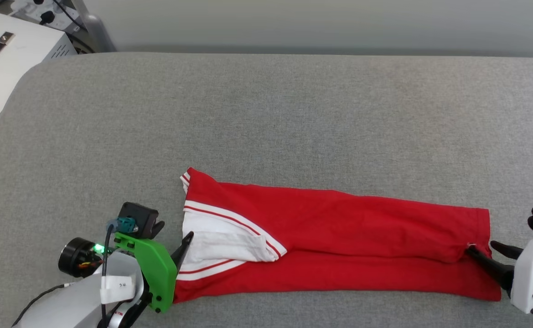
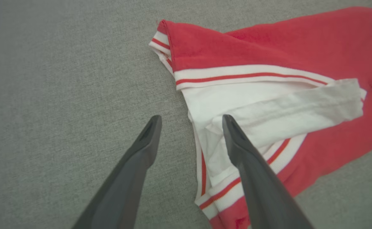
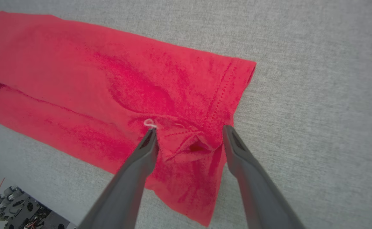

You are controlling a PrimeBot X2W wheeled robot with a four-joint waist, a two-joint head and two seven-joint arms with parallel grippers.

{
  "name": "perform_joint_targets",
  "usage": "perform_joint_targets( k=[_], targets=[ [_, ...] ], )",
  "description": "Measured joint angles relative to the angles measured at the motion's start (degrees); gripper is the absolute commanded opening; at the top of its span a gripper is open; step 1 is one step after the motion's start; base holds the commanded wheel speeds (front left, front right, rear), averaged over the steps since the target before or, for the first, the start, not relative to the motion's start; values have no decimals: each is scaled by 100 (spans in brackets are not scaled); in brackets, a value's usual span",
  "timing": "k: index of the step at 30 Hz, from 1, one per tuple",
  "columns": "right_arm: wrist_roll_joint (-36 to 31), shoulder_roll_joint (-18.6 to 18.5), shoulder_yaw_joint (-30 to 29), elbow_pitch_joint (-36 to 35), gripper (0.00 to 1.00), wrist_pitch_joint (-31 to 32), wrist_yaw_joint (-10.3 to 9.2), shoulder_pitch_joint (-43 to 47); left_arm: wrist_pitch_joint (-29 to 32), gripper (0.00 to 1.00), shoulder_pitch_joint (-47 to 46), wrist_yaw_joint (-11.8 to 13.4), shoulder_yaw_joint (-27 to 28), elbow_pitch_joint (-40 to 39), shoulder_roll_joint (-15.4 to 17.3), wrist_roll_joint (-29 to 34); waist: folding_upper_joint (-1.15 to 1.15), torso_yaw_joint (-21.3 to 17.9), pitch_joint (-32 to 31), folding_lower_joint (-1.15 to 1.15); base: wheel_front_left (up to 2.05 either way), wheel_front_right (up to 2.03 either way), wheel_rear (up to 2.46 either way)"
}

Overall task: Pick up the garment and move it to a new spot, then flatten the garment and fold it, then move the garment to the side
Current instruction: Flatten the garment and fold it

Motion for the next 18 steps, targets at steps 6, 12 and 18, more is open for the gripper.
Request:
perform_joint_targets(
  k=[6, 12, 18],
  targets=[
    [670, -222, -801, -414, 100, 425, 0, 168, -839, 100, 77, 740, 342, -326, 41, 256, 0, -20, -237, 0, 0, 0, 0],
    [1072, -274, -1389, -156, 100, 991, 0, 195, -1424, 100, 247, 1326, 706, -454, -21, 486, 0, 70, -243, 0, 0, 0, 0],
    [1066, -131, -1378, 279, 100, 1546, 0, 155, -1552, 100, 373, 1655, 1225, -446, -344, 912, 0, 194, -108, 0, 0, 0, 0]
  ],
)
